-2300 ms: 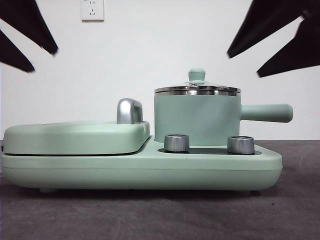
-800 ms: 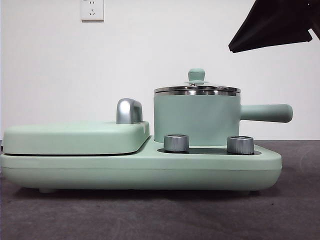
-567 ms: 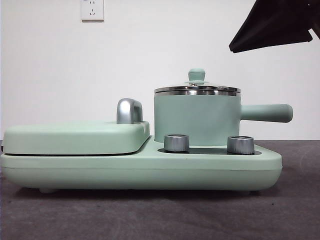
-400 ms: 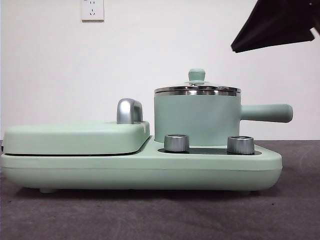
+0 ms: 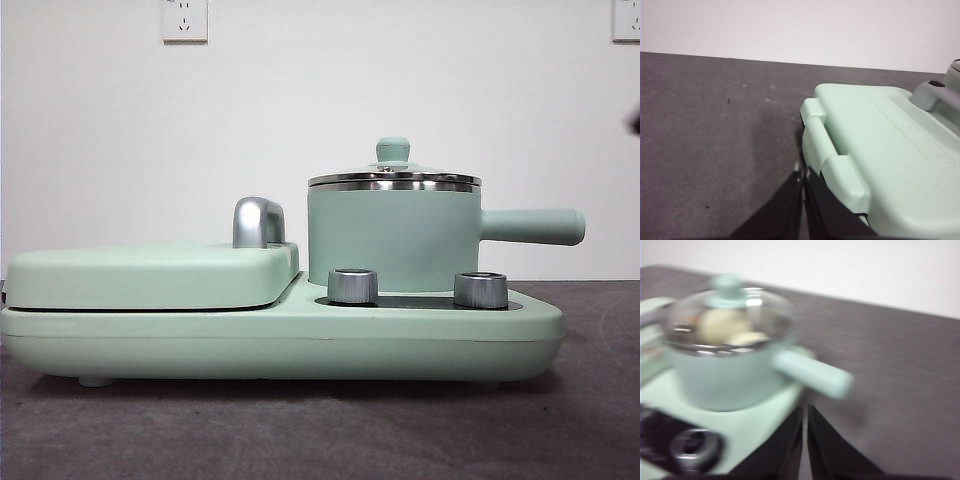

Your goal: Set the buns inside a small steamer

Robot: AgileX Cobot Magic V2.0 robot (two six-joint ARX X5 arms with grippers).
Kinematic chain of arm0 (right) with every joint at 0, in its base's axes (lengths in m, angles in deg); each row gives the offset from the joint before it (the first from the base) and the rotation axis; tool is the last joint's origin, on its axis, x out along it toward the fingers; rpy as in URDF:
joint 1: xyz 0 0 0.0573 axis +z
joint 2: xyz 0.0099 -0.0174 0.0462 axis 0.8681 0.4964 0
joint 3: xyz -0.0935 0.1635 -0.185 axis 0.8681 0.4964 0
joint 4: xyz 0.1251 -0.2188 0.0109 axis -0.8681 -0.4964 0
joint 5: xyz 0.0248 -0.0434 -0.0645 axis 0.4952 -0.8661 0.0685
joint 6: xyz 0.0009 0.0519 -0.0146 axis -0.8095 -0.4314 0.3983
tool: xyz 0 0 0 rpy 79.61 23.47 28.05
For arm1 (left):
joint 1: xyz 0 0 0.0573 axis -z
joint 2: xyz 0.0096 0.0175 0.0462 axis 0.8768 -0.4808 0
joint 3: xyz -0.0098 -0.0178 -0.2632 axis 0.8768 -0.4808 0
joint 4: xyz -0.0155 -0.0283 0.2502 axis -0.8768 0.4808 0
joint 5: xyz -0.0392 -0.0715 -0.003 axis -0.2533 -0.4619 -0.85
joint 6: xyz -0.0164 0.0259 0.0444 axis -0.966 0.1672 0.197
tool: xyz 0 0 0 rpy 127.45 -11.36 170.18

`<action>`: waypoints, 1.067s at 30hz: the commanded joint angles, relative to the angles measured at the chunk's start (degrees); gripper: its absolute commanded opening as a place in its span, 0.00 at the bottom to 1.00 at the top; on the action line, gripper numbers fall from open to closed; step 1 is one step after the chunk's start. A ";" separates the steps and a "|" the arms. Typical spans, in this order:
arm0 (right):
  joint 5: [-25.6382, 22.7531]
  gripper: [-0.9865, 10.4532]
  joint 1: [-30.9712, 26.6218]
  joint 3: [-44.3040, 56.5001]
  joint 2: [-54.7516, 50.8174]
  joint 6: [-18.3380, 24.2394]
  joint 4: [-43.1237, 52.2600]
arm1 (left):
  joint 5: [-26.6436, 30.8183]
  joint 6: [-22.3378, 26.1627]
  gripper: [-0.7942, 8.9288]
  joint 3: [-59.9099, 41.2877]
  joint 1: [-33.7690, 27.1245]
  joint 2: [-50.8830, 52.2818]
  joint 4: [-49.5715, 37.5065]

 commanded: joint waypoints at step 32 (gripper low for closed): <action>0.55 0.10 -13.22 12.66 -19.21 -2.19 4.37 | 0.15 -0.52 0.09 -0.96 0.00 0.07 -0.68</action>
